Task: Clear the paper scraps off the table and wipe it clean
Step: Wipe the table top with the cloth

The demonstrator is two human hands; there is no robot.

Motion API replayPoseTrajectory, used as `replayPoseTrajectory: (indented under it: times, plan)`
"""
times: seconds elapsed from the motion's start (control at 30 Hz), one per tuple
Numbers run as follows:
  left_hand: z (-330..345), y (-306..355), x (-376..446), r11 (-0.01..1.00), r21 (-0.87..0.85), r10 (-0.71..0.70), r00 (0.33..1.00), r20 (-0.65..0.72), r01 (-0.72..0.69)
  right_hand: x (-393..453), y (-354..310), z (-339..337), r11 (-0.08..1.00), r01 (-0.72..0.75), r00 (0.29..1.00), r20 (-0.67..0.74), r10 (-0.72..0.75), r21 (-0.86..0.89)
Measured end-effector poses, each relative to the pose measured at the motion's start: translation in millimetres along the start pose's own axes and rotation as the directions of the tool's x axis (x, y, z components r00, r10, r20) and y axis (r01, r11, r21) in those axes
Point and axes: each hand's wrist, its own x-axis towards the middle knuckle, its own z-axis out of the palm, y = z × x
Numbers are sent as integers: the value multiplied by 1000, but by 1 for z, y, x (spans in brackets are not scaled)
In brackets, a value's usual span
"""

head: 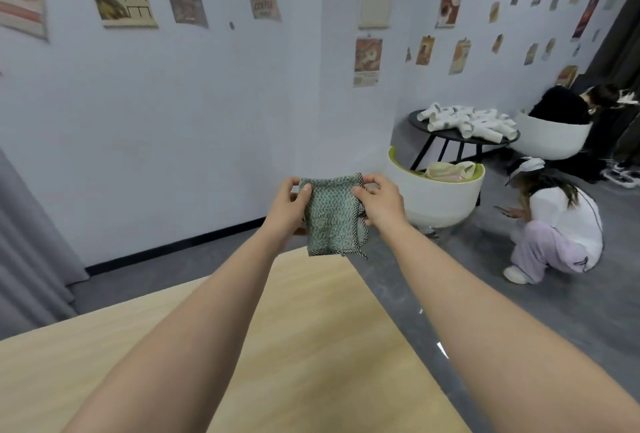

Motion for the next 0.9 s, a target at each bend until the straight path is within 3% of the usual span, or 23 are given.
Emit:
replayPoseTrajectory:
  times: [0.2, 0.3, 0.47, 0.63, 0.9]
  plan:
    - [-14, -48, 37, 960, -102, -268, 960, -76, 260, 52, 41, 44, 995, -102, 963, 252, 96, 11]
    - [-10, -70, 54, 934, -160, -337, 935, -110, 318, 77, 68, 61, 993, -91, 928, 356, 110, -69]
    - [1, -110, 76, 911, -156, -409, 885, -223, 382, 108, 119, 76, 982, -189, 891, 423, 166, 14]
    - [14, -163, 87, 879, -163, -477, 832, -282, 449, 125, 171, 91, 975, -220, 864, 458, 210, -32]
    - [27, -244, 97, 805, -221, -593, 761, -263, 551, 138, 248, 122, 963, -239, 856, 440, 271, -128]
